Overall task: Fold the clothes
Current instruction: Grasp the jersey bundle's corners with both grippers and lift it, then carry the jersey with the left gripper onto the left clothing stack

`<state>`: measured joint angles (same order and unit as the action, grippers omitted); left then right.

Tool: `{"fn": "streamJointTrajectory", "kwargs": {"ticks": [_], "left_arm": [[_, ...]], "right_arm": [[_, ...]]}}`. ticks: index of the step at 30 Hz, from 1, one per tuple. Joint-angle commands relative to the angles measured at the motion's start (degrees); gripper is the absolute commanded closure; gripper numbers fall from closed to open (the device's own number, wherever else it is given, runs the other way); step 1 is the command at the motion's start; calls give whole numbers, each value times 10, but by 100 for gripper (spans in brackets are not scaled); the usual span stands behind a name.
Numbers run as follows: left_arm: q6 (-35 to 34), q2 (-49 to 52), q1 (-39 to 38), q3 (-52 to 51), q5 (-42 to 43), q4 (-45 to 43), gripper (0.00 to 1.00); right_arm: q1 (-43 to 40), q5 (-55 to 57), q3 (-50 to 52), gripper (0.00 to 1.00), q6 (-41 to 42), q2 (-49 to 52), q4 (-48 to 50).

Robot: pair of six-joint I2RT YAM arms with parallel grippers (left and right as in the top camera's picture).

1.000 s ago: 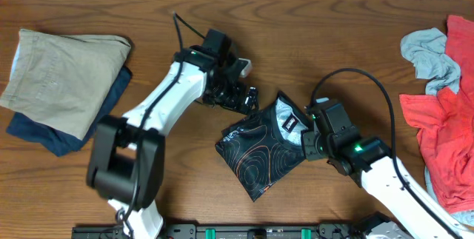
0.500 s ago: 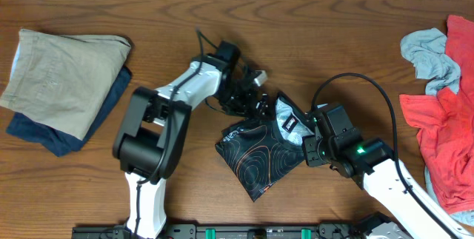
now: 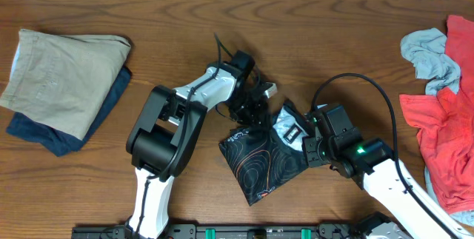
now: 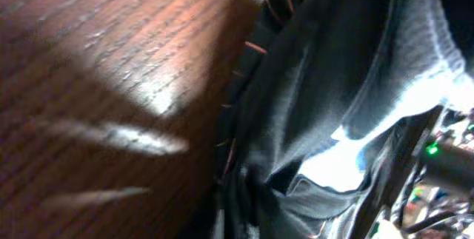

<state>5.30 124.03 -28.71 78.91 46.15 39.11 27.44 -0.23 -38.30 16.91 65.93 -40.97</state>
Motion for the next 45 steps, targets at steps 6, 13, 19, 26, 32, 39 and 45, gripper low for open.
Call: {"fn": "streamJointTrajectory", "kwargs": {"ticks": [6,13,19,26,32,39,45], "left_arm": [[5,5,5,11,-139,36,94],[-10,-81,63,48,-263,58,94],[-15,-187,150,49,-334,49,94],[-15,-269,257,49,-352,17,94],[-15,-303,336,49,-353,-28,94],[-15,-308,398,49,-353,-71,94],[-15,-308,454,49,-353,-111,94]], "right_arm": [[3,7,-8,55,-3,-6,0],[2,38,-8,55,-3,-7,-4],[2,53,-8,55,-3,-18,-4],[2,55,-8,55,-3,-36,-4],[2,58,-8,55,-3,-38,-5],[2,61,-8,55,-3,-38,-4],[2,65,-8,55,-3,-38,-4]]}}
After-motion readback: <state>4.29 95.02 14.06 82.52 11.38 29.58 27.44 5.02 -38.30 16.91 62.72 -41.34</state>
